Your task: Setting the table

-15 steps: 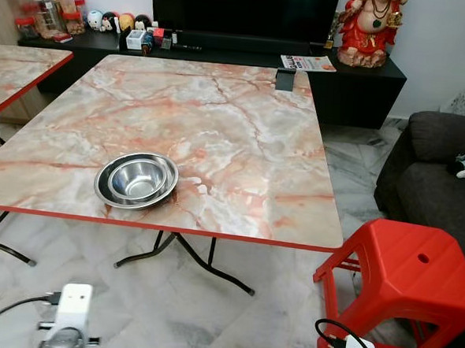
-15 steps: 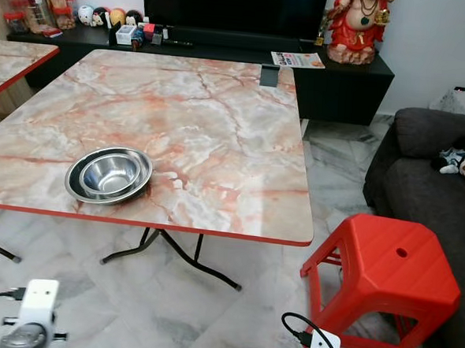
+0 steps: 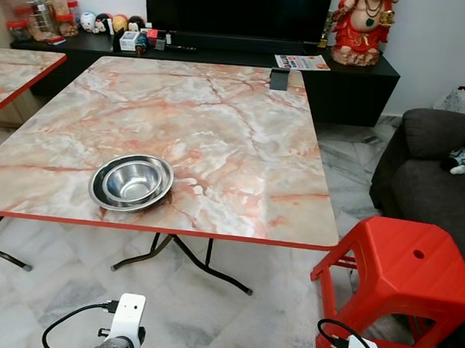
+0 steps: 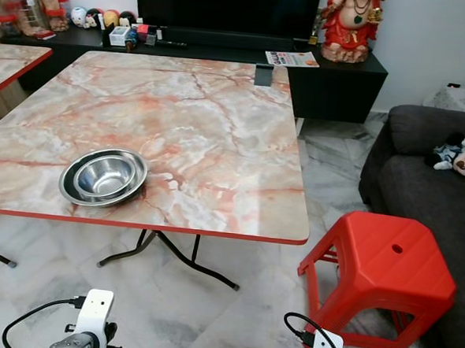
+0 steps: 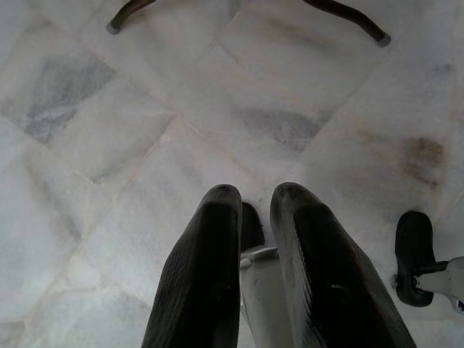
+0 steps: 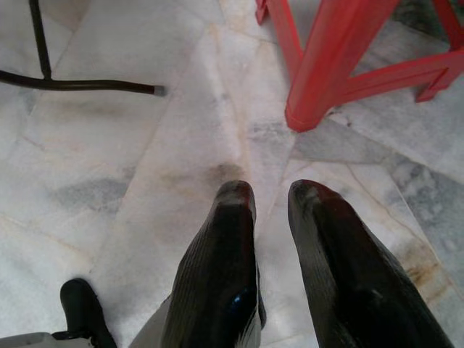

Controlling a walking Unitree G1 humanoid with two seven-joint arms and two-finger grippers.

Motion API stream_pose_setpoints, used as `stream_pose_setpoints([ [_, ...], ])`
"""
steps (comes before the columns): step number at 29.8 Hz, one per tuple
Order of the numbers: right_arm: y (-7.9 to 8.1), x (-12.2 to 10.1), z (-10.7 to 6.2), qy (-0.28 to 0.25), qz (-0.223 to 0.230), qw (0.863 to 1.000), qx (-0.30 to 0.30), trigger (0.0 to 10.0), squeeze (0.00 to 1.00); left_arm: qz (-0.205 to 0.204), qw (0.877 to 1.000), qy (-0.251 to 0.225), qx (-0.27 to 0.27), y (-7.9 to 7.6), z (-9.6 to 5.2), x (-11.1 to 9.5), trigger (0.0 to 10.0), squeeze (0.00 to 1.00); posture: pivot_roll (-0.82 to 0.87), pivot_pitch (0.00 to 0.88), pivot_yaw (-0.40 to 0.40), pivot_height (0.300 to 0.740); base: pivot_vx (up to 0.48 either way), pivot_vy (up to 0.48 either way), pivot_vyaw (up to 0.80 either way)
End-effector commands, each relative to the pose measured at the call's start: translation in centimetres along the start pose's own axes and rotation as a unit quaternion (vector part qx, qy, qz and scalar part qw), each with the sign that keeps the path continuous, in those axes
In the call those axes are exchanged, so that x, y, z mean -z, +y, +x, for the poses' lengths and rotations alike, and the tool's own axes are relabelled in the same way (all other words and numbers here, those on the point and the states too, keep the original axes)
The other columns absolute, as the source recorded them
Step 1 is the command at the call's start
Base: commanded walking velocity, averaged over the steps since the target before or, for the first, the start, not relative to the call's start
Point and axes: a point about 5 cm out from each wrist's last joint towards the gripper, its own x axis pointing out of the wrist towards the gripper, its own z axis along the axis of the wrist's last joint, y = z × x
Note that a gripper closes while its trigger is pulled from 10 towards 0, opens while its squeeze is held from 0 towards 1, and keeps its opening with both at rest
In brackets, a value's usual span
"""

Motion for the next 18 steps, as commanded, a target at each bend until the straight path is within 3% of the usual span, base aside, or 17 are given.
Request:
stream_pose_setpoints([
  [1,-0.47,-0.14,-0.01,-0.003,0.000,1.000,0.006,10.0,0.00,0.017,1.000,0.000,0.008,-0.41,0.05,-0.07,10.0,0.00,-0.07,0.000,-0.020,0.740,0.000,0.000,0.00],
  [14,-0.55,-0.82,0.15,-0.010,-0.002,1.000,0.008,10.0,0.00,0.009,1.000,0.003,0.003,-0.49,0.05,0.01,10.0,0.00,-0.07,0.000,-0.026,0.740,0.000,0.000,0.00],
  [18,-0.42,-0.73,0.15,-0.009,-0.001,1.000,0.007,10.0,0.00,0.009,1.000,0.003,0.000,-0.35,0.05,-0.02,10.0,0.00,-0.07,0.000,-0.023,0.740,0.000,0.304,0.00],
])
